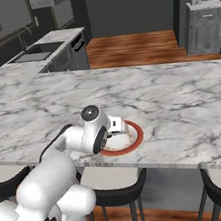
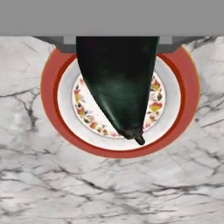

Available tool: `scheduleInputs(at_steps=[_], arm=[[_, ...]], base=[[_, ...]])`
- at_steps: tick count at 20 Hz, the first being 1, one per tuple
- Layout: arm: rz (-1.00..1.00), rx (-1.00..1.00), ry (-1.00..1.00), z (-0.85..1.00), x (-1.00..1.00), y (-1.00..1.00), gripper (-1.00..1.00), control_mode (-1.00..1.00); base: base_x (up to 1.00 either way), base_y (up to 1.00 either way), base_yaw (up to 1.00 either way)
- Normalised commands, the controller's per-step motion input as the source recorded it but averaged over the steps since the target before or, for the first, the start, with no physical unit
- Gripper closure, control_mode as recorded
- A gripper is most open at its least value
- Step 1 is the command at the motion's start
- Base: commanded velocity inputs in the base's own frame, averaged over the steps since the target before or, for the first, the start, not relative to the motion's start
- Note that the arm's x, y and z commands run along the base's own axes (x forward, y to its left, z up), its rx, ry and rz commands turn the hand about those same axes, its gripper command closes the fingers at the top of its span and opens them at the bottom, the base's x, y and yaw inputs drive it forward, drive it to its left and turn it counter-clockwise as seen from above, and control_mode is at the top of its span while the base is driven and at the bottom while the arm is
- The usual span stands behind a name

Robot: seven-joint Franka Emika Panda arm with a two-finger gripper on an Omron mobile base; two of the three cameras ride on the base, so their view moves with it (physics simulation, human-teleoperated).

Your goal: Take the cheese, fish, and eggplant from the fridge and place them on the plate on the dining counter to create an appetizer plate.

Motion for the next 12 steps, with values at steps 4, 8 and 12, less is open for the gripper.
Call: scheduleInputs(at_steps=[4,8,12], arm=[[0.00,0.00,0.00,-0.34,0.45,0.00,1.00,-1.00],[0.00,0.00,0.00,-0.42,0.51,-0.10,1.00,-1.00],[0.00,0.00,0.00,-0.47,0.45,-0.32,1.00,-1.00]], base=[[0.00,0.00,0.00],[0.00,0.00,0.00],[0.00,0.00,0.00]])
